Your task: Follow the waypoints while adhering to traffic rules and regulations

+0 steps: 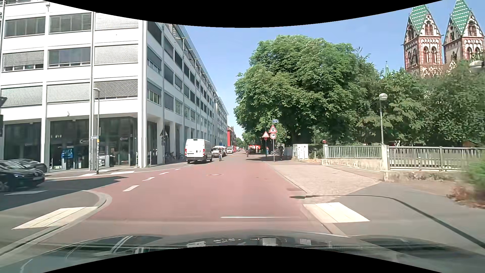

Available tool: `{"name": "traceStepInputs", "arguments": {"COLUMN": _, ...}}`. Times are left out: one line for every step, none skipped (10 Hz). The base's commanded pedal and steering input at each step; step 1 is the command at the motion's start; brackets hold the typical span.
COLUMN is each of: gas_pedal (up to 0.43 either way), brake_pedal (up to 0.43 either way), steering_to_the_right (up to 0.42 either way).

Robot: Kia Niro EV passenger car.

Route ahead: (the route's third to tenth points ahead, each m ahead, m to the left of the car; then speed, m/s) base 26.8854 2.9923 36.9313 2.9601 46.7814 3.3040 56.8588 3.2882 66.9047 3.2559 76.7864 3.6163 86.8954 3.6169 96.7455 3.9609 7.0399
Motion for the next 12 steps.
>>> {"name": "traceStepInputs", "arguments": {"gas_pedal": 0.047, "brake_pedal": 0.0, "steering_to_the_right": -0.001}}
{"name": "traceStepInputs", "arguments": {"gas_pedal": 0.047, "brake_pedal": 0.0, "steering_to_the_right": -0.002}}
{"name": "traceStepInputs", "arguments": {"gas_pedal": 0.047, "brake_pedal": 0.0, "steering_to_the_right": -0.002}}
{"name": "traceStepInputs", "arguments": {"gas_pedal": 0.047, "brake_pedal": 0.0, "steering_to_the_right": -0.002}}
{"name": "traceStepInputs", "arguments": {"gas_pedal": 0.039, "brake_pedal": 0.0, "steering_to_the_right": -0.003}}
{"name": "traceStepInputs", "arguments": {"gas_pedal": 0.039, "brake_pedal": 0.0, "steering_to_the_right": -0.004}}
{"name": "traceStepInputs", "arguments": {"gas_pedal": 0.039, "brake_pedal": 0.0, "steering_to_the_right": -0.004}}
{"name": "traceStepInputs", "arguments": {"gas_pedal": 0.039, "brake_pedal": 0.0, "steering_to_the_right": -0.004}}
{"name": "traceStepInputs", "arguments": {"gas_pedal": 0.039, "brake_pedal": 0.0, "steering_to_the_right": -0.005}}
{"name": "traceStepInputs", "arguments": {"gas_pedal": 0.039, "brake_pedal": 0.0, "steering_to_the_right": -0.005}}
{"name": "traceStepInputs", "arguments": {"gas_pedal": 0.039, "brake_pedal": 0.0, "steering_to_the_right": -0.005}}
{"name": "traceStepInputs", "arguments": {"gas_pedal": 0.039, "brake_pedal": 0.0, "steering_to_the_right": -0.005}}
